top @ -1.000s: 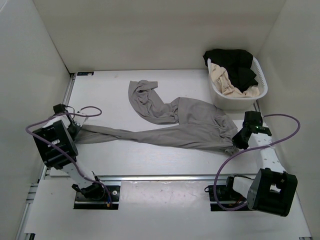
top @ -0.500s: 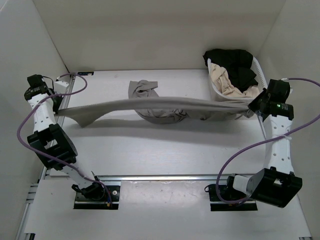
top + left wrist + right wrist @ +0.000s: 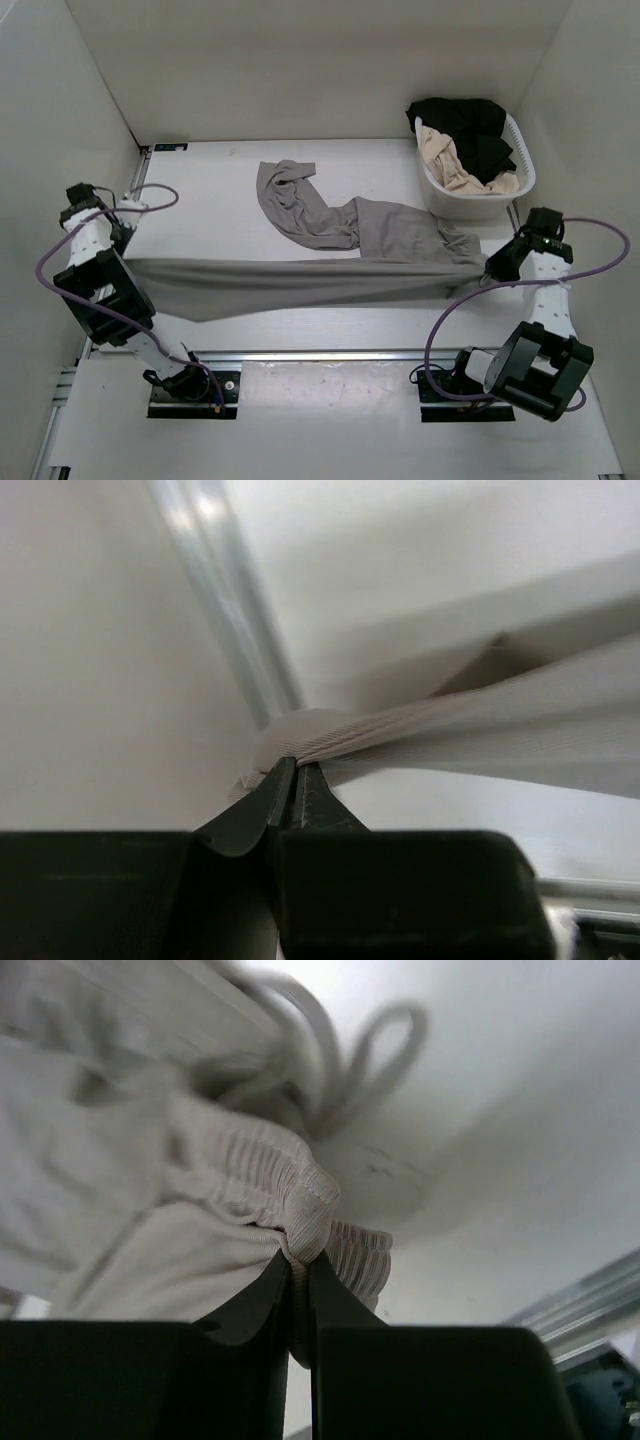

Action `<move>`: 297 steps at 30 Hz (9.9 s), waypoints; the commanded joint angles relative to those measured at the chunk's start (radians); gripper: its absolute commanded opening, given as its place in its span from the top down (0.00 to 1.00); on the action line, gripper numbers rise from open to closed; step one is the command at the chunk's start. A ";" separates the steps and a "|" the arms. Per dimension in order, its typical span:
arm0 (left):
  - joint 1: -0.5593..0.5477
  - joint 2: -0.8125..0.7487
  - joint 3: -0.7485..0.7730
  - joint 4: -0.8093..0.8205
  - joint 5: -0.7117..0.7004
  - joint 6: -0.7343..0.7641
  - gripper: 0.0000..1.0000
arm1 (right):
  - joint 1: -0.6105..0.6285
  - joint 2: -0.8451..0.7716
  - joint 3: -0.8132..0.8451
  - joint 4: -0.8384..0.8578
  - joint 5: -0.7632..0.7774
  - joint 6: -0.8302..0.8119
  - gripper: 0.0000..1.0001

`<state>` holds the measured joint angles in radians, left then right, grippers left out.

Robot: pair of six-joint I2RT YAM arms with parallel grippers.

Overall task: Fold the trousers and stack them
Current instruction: Flatten the trousers out

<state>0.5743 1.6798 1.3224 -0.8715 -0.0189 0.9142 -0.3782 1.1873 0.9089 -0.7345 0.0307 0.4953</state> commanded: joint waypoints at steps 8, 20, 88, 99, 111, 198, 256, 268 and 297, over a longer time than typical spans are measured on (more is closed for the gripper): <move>0.013 -0.175 -0.371 0.055 -0.049 0.035 0.86 | -0.090 -0.129 -0.257 -0.101 0.113 0.132 0.50; 0.013 -0.010 -0.062 0.025 0.031 -0.040 0.86 | -0.090 -0.101 -0.235 -0.023 0.065 0.086 0.44; -0.262 0.060 0.150 -0.135 0.062 -0.411 0.28 | 0.148 0.058 -0.228 -0.068 0.080 0.163 1.00; -0.139 -0.120 -0.279 -0.022 -0.005 -0.394 0.77 | 0.148 0.069 -0.274 -0.059 0.089 0.163 1.00; -0.119 -0.008 -0.252 0.163 -0.010 -0.492 0.34 | 0.148 0.058 -0.275 -0.049 0.090 0.154 0.72; -0.021 0.012 -0.282 0.040 -0.174 -0.285 0.29 | 0.148 0.227 -0.027 -0.052 0.018 0.009 1.00; 0.144 -0.094 -0.207 -0.046 -0.329 0.031 0.39 | -0.036 -0.235 -0.150 -0.290 0.271 0.219 0.19; 0.056 0.145 -0.098 0.017 -0.125 -0.199 0.41 | 0.238 -0.080 -0.225 -0.080 0.064 0.195 0.38; -0.226 0.136 0.483 -0.218 0.247 -0.343 0.17 | 0.202 -0.074 0.037 -0.384 0.494 0.269 0.01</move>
<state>0.5369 1.8519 1.7054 -0.9997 0.0509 0.6125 -0.1810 1.1374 0.8677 -1.0534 0.4507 0.8024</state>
